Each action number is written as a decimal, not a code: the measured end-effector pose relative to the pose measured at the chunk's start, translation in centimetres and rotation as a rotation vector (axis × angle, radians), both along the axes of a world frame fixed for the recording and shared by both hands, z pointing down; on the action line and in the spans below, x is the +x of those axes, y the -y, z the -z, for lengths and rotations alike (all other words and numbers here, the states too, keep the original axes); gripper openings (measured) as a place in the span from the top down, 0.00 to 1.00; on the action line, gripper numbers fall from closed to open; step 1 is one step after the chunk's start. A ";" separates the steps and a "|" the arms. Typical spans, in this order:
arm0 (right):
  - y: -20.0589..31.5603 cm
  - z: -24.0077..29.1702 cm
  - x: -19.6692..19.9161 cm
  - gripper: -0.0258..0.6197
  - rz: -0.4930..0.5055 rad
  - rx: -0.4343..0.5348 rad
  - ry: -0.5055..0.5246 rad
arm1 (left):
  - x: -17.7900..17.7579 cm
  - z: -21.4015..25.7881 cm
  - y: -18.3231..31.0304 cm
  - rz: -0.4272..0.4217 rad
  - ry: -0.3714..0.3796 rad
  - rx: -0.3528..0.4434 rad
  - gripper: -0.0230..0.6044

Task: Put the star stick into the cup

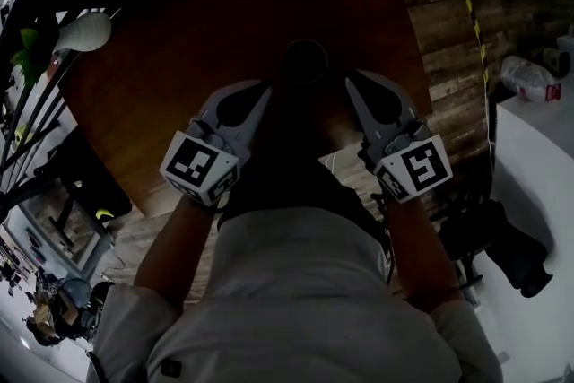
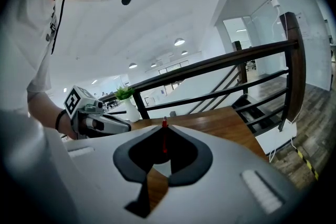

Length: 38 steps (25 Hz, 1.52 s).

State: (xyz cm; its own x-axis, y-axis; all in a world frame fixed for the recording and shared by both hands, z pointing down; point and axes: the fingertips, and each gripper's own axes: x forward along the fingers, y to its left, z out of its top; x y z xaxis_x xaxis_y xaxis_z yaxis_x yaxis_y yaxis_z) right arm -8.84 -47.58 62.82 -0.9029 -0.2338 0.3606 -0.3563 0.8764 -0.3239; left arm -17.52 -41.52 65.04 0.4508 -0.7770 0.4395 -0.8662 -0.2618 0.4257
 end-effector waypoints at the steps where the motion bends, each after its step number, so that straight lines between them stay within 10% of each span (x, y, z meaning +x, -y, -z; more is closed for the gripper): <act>1: -0.1 -0.1 -0.1 0.92 0.000 0.000 0.002 | -0.1 -0.2 -0.1 -0.002 -0.002 -0.002 0.96; 22: -0.8 3.0 3.3 0.82 -0.016 0.081 -0.004 | 2.3 3.7 -1.4 -0.016 -0.011 0.053 0.96; 38: -8.8 18.1 10.9 0.83 0.001 0.282 0.108 | 10.9 18.5 -7.6 -0.025 0.074 0.279 0.96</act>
State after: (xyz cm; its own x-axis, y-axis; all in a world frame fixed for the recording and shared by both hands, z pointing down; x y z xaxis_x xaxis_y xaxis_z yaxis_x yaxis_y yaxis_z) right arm 2.09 -38.83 44.70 -0.9326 -0.3106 0.1835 -0.3326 0.9374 -0.1036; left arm -6.66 -33.96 46.57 0.4462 -0.8613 0.2430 -0.8840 -0.3817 0.2700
